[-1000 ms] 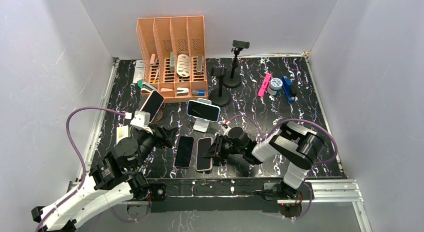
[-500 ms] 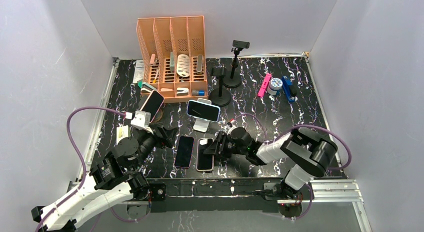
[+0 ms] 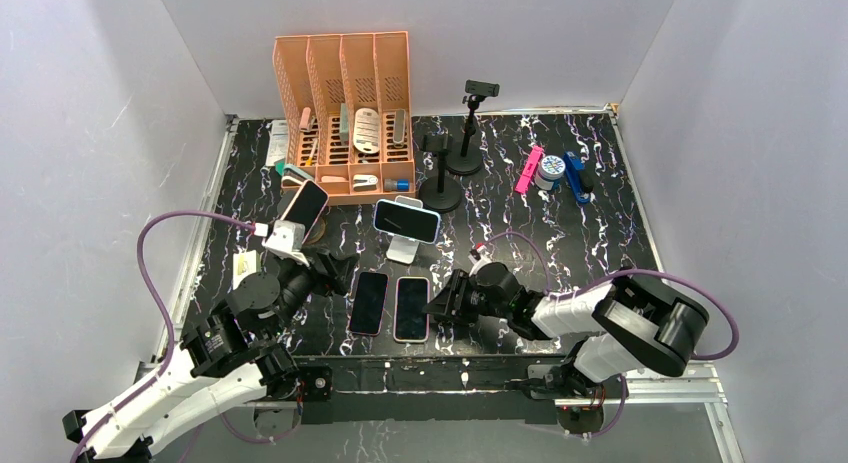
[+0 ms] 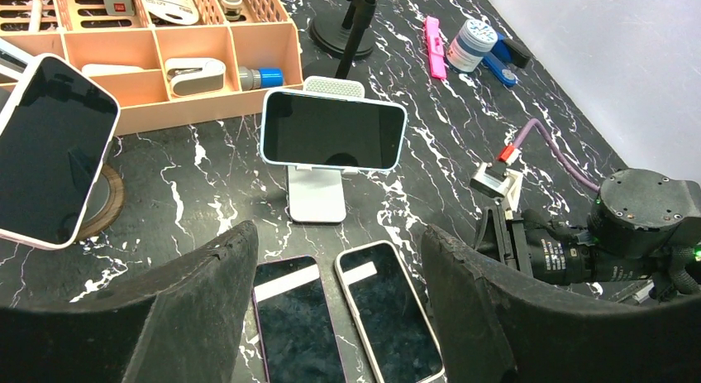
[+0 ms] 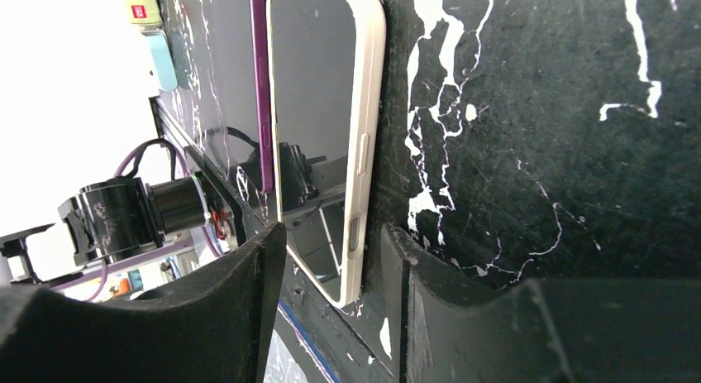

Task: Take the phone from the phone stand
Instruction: Place the phone at the center of the board.

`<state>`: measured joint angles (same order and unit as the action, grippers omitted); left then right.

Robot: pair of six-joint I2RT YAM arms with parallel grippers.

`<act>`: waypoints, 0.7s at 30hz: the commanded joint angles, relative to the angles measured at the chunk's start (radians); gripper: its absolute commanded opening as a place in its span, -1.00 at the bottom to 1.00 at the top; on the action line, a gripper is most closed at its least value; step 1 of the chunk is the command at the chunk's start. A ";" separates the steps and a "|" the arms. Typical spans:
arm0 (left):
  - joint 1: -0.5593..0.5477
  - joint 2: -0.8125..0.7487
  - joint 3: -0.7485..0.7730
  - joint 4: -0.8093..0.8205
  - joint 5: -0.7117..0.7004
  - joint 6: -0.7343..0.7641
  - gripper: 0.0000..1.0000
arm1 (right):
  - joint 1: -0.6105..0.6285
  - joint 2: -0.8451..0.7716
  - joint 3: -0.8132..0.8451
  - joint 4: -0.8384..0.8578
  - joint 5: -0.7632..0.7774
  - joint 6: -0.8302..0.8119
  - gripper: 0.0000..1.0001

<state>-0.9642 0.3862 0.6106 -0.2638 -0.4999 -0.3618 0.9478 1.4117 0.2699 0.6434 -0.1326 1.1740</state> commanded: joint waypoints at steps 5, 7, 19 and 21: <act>0.001 0.028 -0.001 -0.002 0.010 0.015 0.38 | 0.040 0.064 -0.002 0.052 -0.029 -0.025 -0.02; 0.000 0.025 -0.002 -0.003 0.009 0.015 0.38 | 0.052 0.091 0.016 0.066 -0.030 -0.024 -0.05; 0.001 0.022 -0.003 -0.004 0.011 0.014 0.38 | 0.065 0.088 0.054 -0.006 0.062 -0.041 -0.04; 0.001 0.024 -0.003 -0.003 0.011 0.014 0.38 | 0.064 0.062 0.058 -0.070 0.108 -0.049 0.02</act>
<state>-0.9642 0.4088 0.6102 -0.2634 -0.4854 -0.3584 1.0092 1.5124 0.3073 0.7208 -0.1432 1.1709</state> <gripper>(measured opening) 0.690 0.485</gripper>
